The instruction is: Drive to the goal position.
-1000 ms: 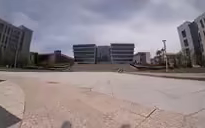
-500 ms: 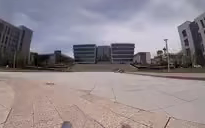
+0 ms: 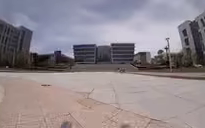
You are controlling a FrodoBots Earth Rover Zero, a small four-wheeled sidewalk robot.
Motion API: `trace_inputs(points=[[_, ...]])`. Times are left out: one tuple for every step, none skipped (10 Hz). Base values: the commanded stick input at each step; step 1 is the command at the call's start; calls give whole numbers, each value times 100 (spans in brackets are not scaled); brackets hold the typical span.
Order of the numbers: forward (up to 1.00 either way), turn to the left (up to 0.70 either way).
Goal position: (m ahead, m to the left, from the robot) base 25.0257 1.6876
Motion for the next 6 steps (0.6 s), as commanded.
trace_inputs(points=[[70,0],[70,0],[70,0],[70,0],[70,0],[70,0]])
